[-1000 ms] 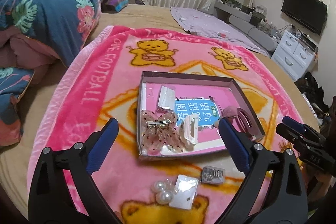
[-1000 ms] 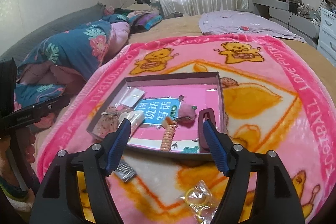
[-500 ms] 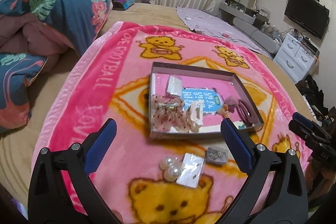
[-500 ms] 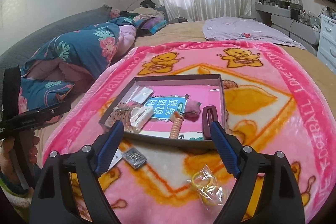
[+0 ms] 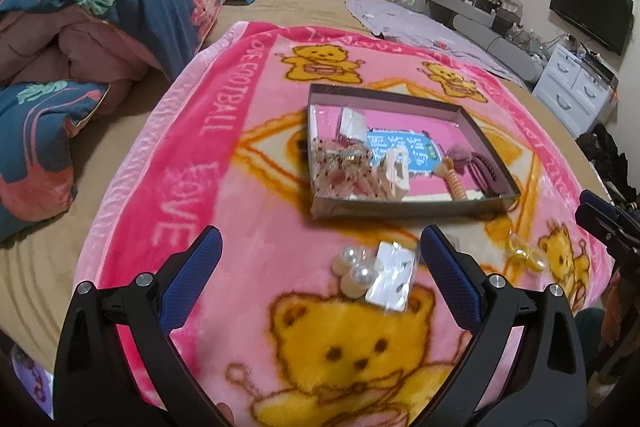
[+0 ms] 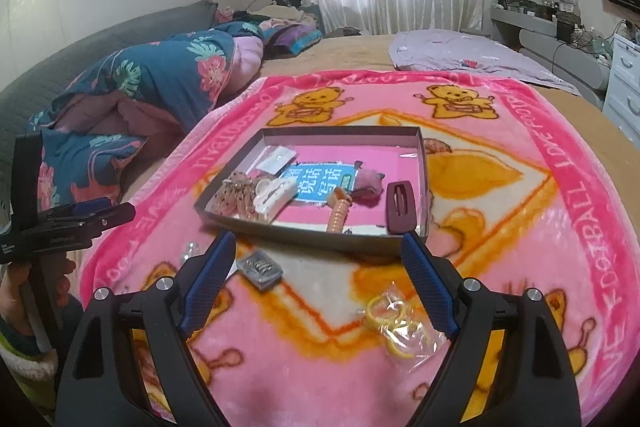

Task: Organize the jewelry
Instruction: 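Withdraw both open tools toward the pearl earrings and the stud box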

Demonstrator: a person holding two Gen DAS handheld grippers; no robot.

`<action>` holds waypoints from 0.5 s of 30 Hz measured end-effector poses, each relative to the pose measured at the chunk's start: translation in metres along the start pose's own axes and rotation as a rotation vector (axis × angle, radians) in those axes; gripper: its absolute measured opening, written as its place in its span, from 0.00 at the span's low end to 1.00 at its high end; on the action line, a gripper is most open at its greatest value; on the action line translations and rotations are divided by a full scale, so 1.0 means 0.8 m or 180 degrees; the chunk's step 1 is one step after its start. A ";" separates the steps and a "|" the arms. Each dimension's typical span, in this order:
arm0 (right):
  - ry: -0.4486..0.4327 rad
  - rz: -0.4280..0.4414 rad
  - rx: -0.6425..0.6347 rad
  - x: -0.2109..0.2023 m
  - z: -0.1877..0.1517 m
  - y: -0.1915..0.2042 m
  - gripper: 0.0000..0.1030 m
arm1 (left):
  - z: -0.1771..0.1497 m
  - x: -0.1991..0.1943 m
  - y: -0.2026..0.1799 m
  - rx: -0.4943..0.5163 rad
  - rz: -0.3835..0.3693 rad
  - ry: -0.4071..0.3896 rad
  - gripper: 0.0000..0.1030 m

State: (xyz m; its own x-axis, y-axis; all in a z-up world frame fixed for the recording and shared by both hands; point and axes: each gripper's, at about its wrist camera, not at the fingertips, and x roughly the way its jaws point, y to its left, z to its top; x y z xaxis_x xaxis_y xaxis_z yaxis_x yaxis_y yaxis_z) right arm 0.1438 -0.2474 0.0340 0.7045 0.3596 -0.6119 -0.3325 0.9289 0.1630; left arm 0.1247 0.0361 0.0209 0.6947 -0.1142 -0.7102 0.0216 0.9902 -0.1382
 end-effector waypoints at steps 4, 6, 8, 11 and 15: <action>0.0054 0.0020 -0.0062 0.003 -0.007 0.008 0.81 | -0.012 0.000 0.003 0.0012 0.0019 0.0055 0.90; 0.0085 0.0026 -0.0099 0.004 -0.011 0.013 0.81 | -0.016 0.000 0.004 0.0020 0.0037 0.0074 0.90; 0.0112 0.0027 -0.0148 0.006 -0.016 0.018 0.81 | -0.020 -0.001 0.004 0.0034 0.0053 0.0082 0.90; 0.0137 0.0035 -0.0211 0.009 -0.021 0.026 0.81 | -0.024 -0.002 0.004 0.0063 0.0090 0.0086 0.90; 0.0171 0.0052 -0.0275 0.012 -0.027 0.035 0.81 | -0.032 -0.003 0.003 0.0113 0.0132 0.0111 0.90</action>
State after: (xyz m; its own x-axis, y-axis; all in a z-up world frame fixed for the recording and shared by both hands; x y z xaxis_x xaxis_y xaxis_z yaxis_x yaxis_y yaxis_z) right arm 0.1277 -0.2202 0.0158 0.6647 0.3672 -0.6507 -0.3982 0.9110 0.1073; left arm 0.1049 0.0370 0.0044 0.6701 -0.0751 -0.7385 0.0191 0.9963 -0.0840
